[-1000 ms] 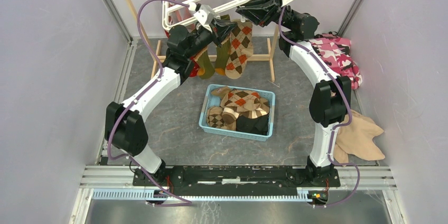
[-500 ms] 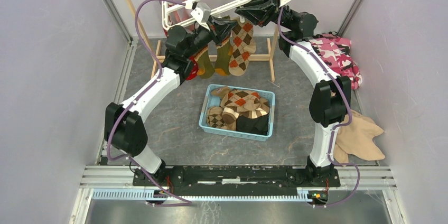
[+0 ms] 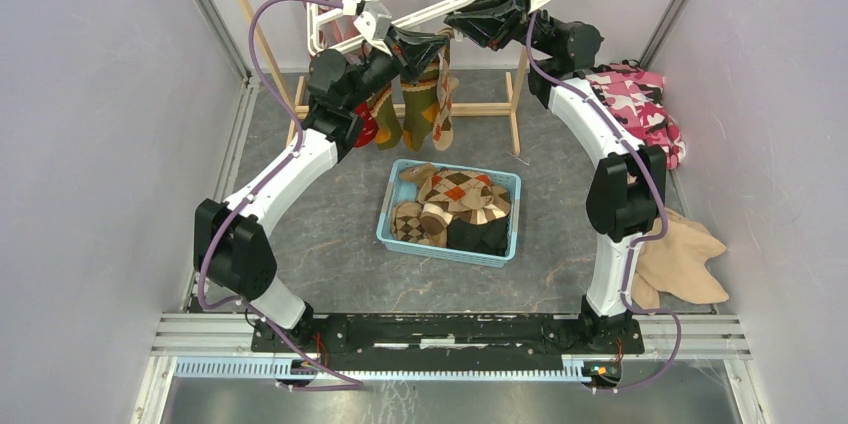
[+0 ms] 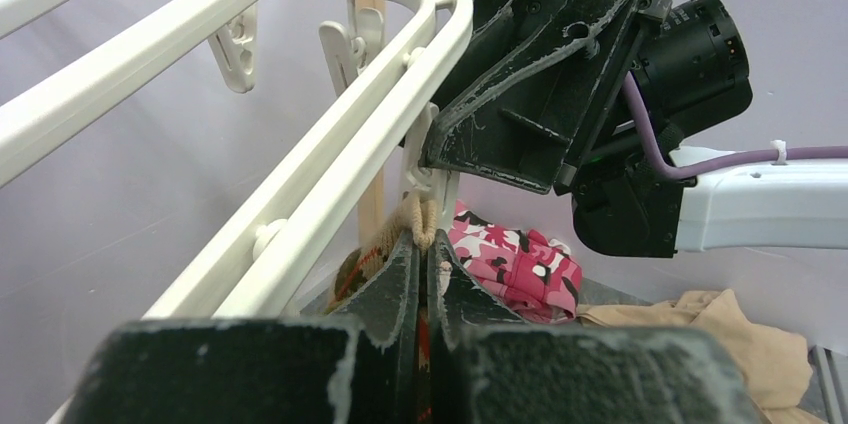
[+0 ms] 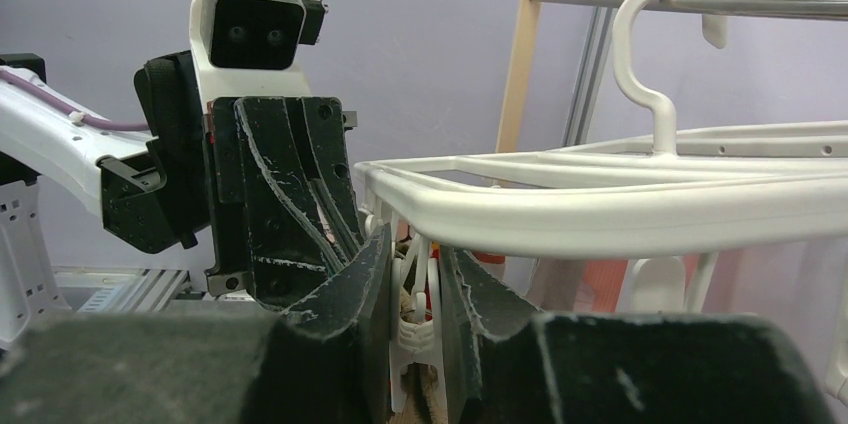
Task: Clip the socks to the hanger
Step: Clamp the sock onto the hanger, then rotate the hanger at the clothesline.
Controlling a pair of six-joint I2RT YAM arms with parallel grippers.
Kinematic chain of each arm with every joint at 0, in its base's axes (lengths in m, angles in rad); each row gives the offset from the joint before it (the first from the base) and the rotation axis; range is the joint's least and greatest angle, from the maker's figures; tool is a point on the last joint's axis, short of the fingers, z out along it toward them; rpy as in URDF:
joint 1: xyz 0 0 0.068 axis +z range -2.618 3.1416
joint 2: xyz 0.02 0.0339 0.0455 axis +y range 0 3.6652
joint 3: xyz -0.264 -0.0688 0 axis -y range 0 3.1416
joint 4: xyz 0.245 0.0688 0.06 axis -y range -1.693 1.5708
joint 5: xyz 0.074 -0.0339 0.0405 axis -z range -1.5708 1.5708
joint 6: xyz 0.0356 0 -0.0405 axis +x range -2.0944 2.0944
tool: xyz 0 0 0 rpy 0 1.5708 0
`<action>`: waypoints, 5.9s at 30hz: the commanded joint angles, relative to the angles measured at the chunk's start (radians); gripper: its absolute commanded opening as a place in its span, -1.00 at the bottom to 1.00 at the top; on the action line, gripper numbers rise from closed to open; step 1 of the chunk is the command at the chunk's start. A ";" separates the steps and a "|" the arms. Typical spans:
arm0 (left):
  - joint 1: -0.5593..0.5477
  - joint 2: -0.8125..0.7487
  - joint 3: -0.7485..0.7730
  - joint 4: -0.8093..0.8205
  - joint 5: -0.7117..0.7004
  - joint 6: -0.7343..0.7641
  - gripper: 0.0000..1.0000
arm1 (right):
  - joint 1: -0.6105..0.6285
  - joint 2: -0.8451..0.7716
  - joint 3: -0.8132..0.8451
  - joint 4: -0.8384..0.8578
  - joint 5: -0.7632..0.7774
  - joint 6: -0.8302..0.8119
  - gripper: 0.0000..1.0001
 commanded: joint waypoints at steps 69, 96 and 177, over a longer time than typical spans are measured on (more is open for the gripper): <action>0.003 -0.762 -1.043 0.226 -0.148 -0.450 1.00 | -0.059 -0.926 -1.313 -0.458 0.529 -0.541 0.85; -0.358 -0.032 -0.323 0.164 -0.923 0.224 0.64 | -0.049 -0.921 -1.427 -0.492 0.588 -0.520 0.93; 0.139 -0.616 -0.496 -0.272 -0.451 0.140 -0.92 | -0.036 -0.889 -1.422 -0.461 0.532 -0.510 0.95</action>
